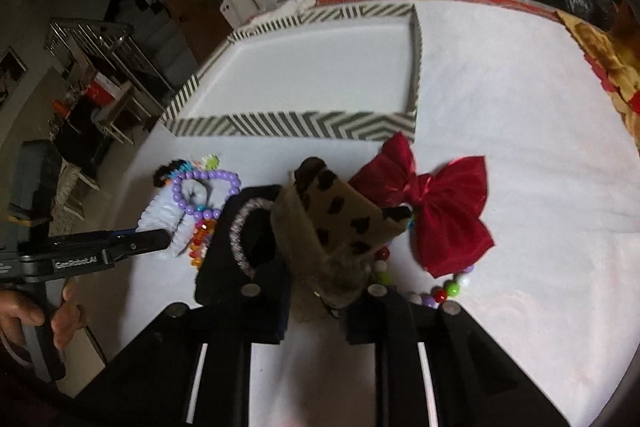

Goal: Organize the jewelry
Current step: 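Grasp the white fuzzy scrunchie with the left tool while the right tool grasps the leopard-print bow, then carry the scrunchie with the left tool while the right tool carries the bow over the striped tray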

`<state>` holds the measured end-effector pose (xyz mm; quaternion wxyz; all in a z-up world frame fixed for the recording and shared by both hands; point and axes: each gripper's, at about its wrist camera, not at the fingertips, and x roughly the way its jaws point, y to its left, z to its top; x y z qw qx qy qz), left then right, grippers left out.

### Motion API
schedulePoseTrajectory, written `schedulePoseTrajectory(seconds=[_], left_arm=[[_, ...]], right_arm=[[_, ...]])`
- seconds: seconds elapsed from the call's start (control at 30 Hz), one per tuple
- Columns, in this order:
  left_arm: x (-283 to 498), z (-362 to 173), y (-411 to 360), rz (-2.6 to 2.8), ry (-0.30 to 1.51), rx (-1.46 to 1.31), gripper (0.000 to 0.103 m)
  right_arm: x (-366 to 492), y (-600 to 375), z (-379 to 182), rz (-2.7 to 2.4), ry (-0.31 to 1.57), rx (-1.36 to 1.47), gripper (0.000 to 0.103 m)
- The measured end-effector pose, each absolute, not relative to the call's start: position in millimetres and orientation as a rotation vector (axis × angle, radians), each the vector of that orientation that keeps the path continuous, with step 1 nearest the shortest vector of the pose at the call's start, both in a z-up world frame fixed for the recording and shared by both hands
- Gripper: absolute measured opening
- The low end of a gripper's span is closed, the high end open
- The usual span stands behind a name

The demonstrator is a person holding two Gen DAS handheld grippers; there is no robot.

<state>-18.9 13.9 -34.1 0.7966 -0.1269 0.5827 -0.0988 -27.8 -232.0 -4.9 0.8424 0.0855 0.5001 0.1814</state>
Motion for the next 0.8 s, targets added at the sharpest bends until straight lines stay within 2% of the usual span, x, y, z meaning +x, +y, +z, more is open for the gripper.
schedulePoseTrajectory(seconds=[0.8], left_arm=[[-54,47,22,-0.162,1.083,-0.205,0.023]], right_arm=[[-46,-261,66,0.438,0.921,0.286,0.019]])
